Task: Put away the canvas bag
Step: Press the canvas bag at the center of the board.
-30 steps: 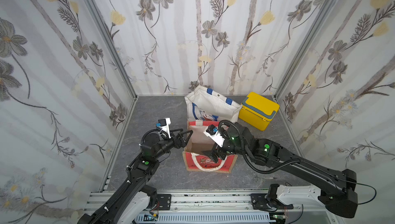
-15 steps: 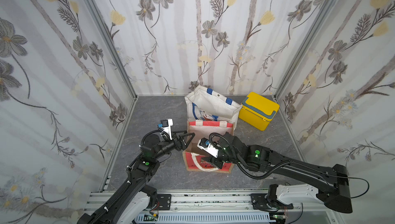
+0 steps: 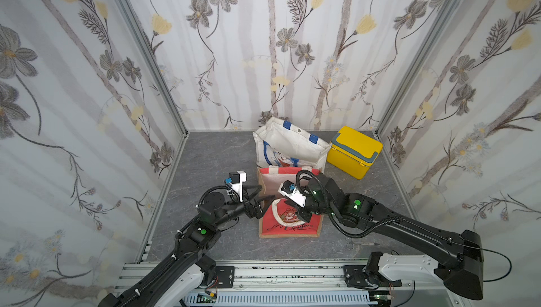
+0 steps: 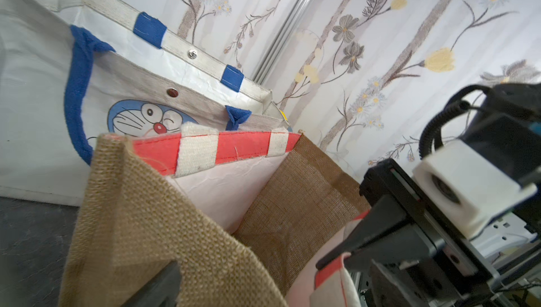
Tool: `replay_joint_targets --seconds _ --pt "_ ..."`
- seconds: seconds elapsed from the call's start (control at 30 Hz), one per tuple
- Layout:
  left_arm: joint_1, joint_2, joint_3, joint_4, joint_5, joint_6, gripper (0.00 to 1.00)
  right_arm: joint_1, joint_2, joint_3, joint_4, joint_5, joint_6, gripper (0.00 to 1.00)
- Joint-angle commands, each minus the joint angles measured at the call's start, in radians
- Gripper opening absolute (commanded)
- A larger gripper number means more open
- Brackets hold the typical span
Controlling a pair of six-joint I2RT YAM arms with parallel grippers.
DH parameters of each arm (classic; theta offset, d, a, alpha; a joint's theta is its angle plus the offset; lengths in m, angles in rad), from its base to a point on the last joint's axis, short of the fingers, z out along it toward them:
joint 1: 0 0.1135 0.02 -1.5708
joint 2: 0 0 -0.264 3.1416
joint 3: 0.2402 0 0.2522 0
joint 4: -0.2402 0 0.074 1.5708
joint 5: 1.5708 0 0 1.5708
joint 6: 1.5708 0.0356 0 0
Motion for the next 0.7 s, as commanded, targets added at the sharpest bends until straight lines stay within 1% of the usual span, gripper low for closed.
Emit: replay_joint_targets --seconds 0.0,0.07,0.2,0.3,0.37,0.47,0.53,0.6,0.67 --pt "-0.061 0.009 -0.005 0.011 -0.091 0.093 1.00 -0.014 -0.006 0.000 -0.046 -0.064 -0.019 0.01" --pt "-0.095 -0.001 -0.022 0.036 -0.123 0.109 1.00 -0.021 -0.001 0.000 -0.056 -0.068 -0.024 0.01" --pt "-0.116 -0.035 -0.027 0.024 -0.178 0.132 1.00 -0.029 0.013 0.004 -0.061 -0.073 -0.022 0.00" --pt "-0.150 -0.059 -0.029 -0.065 -0.295 0.175 1.00 -0.032 0.019 0.013 -0.062 -0.080 -0.016 0.00" --pt "-0.171 -0.082 -0.056 -0.079 -0.345 0.181 1.00 -0.035 0.020 0.015 -0.060 -0.079 -0.015 0.00" --pt "-0.206 -0.107 -0.107 -0.014 -0.333 0.154 1.00 -0.049 0.023 0.015 -0.058 -0.088 -0.014 0.00" --pt "-0.232 -0.125 -0.112 0.008 -0.328 0.148 1.00 -0.057 0.030 0.017 -0.058 -0.093 -0.010 0.00" --pt "-0.258 -0.144 -0.107 0.010 -0.361 0.155 1.00 -0.062 0.035 0.017 -0.060 -0.094 -0.006 0.00" --pt "-0.275 -0.145 -0.105 -0.024 -0.431 0.175 1.00 -0.064 0.039 0.017 -0.060 -0.096 -0.002 0.00"
